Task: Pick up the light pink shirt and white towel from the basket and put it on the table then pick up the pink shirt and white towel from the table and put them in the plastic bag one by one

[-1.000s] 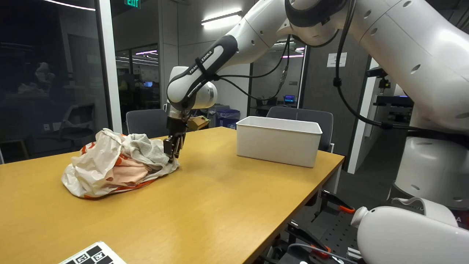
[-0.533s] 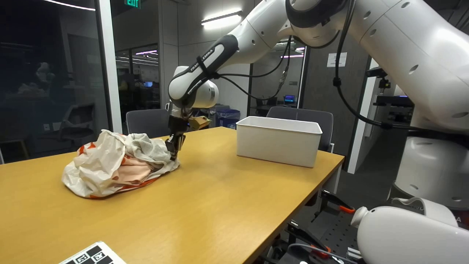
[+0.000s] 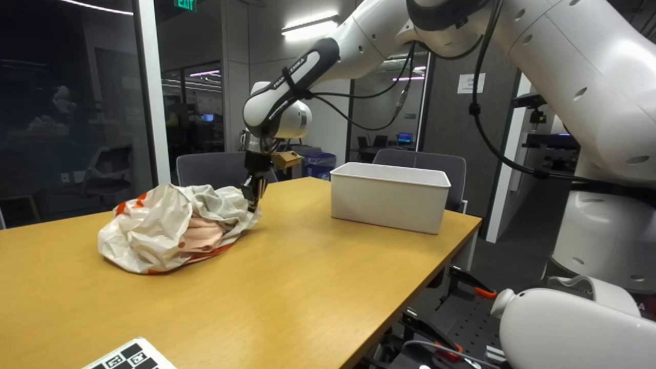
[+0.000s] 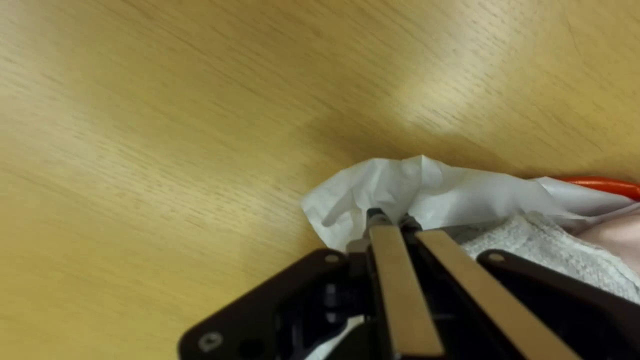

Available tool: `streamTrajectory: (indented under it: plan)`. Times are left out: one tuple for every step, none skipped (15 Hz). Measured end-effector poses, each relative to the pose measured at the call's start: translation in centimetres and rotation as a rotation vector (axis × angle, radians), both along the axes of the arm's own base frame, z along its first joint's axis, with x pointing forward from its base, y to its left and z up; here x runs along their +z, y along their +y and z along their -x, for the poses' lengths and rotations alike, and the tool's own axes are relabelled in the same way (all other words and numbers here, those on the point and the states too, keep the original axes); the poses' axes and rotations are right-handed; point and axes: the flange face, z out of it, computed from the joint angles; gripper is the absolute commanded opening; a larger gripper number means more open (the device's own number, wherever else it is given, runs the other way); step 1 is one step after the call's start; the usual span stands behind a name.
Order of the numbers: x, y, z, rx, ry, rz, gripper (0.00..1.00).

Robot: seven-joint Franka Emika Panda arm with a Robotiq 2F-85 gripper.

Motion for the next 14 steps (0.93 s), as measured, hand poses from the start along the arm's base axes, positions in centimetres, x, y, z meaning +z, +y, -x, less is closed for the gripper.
streamTrajectory:
  plan:
    - [1.0,-0.4,0.0,-0.015,-0.004,0.012,0.04]
    - [2.0,-0.7,0.1,-0.028,-0.003,0.027,0.04]
    - [3.1,-0.8,0.3,-0.040,-0.004,0.046,0.04]
    - [4.3,-0.8,0.5,-0.051,-0.007,0.072,0.04]
    - [5.6,-0.6,0.8,-0.061,-0.012,0.104,0.03]
    - [7.0,-0.2,1.2,-0.070,-0.019,0.139,0.02]
    - [8.5,0.3,1.6,-0.078,-0.030,0.179,0.02]
    - [10.0,0.9,2.0,-0.085,-0.048,0.221,0.02]
    - [11.5,1.6,2.5,-0.092,-0.069,0.262,0.02]
    - [13.1,2.4,3.1,-0.101,-0.092,0.298,0.02]
    - [14.8,3.2,3.7,-0.109,-0.115,0.331,0.02]
    - [16.5,4.0,4.3,-0.119,-0.139,0.366,0.02]
    - [18.3,4.7,5.1,-0.133,-0.167,0.401,0.02]
    - [20.0,5.4,5.8,-0.147,-0.194,0.431,0.02]
